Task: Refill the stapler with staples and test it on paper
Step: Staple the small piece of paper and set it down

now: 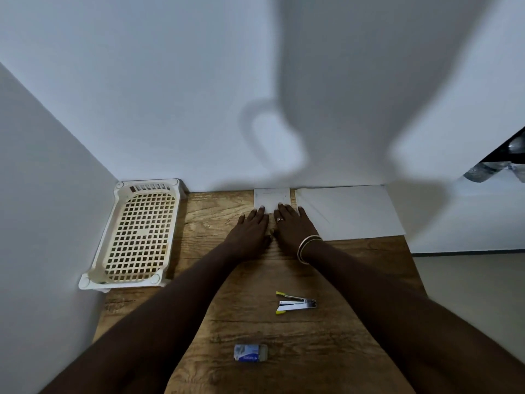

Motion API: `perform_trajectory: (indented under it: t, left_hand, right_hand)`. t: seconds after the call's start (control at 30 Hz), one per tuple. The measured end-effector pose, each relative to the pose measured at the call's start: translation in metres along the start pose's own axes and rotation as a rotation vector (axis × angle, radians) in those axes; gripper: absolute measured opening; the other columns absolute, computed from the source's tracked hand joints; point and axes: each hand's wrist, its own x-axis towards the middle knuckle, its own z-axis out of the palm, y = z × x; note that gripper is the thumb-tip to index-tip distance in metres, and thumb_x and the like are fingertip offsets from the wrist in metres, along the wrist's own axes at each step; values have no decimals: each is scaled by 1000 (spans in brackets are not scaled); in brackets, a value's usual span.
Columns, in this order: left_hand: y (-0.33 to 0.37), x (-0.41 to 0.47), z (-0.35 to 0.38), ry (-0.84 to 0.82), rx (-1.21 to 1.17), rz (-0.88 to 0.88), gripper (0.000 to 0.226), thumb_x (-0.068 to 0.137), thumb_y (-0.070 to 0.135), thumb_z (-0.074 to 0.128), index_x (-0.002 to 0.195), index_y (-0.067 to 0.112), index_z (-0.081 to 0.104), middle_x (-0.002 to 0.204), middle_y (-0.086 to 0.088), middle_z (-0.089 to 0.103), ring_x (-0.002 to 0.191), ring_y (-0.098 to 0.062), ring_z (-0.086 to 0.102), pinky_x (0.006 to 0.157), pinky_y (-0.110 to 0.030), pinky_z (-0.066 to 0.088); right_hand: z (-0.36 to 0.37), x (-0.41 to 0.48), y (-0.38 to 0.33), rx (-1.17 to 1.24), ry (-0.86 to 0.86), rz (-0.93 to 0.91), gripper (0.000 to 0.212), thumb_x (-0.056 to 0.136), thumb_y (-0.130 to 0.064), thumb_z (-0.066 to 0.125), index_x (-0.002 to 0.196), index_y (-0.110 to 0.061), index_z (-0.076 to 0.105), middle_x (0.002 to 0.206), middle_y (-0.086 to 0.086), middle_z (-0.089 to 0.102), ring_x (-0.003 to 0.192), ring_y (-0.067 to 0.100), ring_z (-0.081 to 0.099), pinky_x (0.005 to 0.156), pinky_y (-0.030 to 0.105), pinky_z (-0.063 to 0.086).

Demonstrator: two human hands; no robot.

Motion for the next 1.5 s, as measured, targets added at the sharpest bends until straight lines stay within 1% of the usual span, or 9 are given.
perform_trajectory:
  t: [0.5, 0.87, 0.93, 1.0, 1.1, 1.17, 1.23, 1.4, 1.5]
  left_hand:
    - [19, -67, 36, 41, -15, 45, 68, 106, 39, 42, 162, 11, 15, 172, -9, 2, 158, -25, 8, 126, -47, 9]
    - [47, -133, 72, 52, 16, 78, 62, 107, 24, 40, 162, 11, 15, 171, -10, 3, 158, -25, 8, 126, -42, 2]
    - [50, -137, 72, 57, 14, 80, 64, 105, 19, 43, 162, 10, 14, 171, -10, 2, 158, -25, 8, 126, -41, 2]
    - [51, -140, 68, 104, -85, 65, 65, 104, 16, 47, 162, 11, 17, 171, -9, 5, 157, -24, 13, 126, -38, 7]
    - [54, -143, 56, 390, -411, -99, 51, 100, 13, 56, 150, 11, 47, 157, -10, 46, 140, -24, 48, 112, -29, 35]
    - [55, -139, 49, 542, -609, -306, 36, 95, 12, 63, 131, 8, 64, 130, -10, 68, 118, -26, 65, 95, -26, 44]
    - [53, -130, 43, 519, -782, -498, 31, 91, 14, 68, 121, 6, 69, 117, -11, 73, 108, -27, 68, 87, -27, 45]
    - [49, -109, 38, 352, -1012, -661, 42, 85, 20, 76, 125, 9, 70, 122, -9, 72, 111, -22, 66, 101, -39, 52]
    - [50, -103, 37, 328, -1034, -683, 42, 83, 20, 77, 124, 10, 72, 122, -8, 73, 111, -21, 67, 103, -40, 53]
  right_hand:
    - [29, -72, -18, 45, 52, -20, 56, 105, -39, 30, 155, -13, 31, 167, 8, 22, 153, 25, 22, 123, 52, 10]
    - [52, -149, -40, 36, -8, -45, 63, 97, -34, 41, 155, -14, 32, 166, 9, 23, 153, 26, 23, 123, 54, 9]
    - [49, -153, -42, 55, 27, -48, 61, 97, -34, 43, 154, -14, 34, 165, 9, 26, 152, 26, 26, 123, 53, 12]
    - [42, -155, -44, 131, 157, -27, 54, 98, -30, 49, 149, -12, 45, 158, 10, 42, 145, 26, 39, 120, 48, 23]
    - [26, -153, -42, 578, 457, 295, 32, 97, -21, 60, 126, -9, 68, 125, 10, 70, 118, 26, 64, 102, 32, 44]
    - [17, -146, -33, 907, 425, 621, 20, 92, -21, 67, 108, -12, 75, 108, 9, 74, 105, 25, 68, 89, 23, 44]
    - [14, -139, -26, 1123, 333, 832, 14, 85, -21, 71, 94, -15, 79, 98, 7, 76, 97, 26, 70, 87, 24, 49]
    - [16, -125, -30, 1275, 219, 884, 10, 79, -19, 75, 80, -10, 78, 83, 12, 77, 86, 32, 74, 88, 47, 59]
    - [18, -119, -29, 1275, 216, 902, 12, 79, -18, 74, 72, -8, 77, 75, 15, 76, 79, 34, 74, 81, 50, 61]
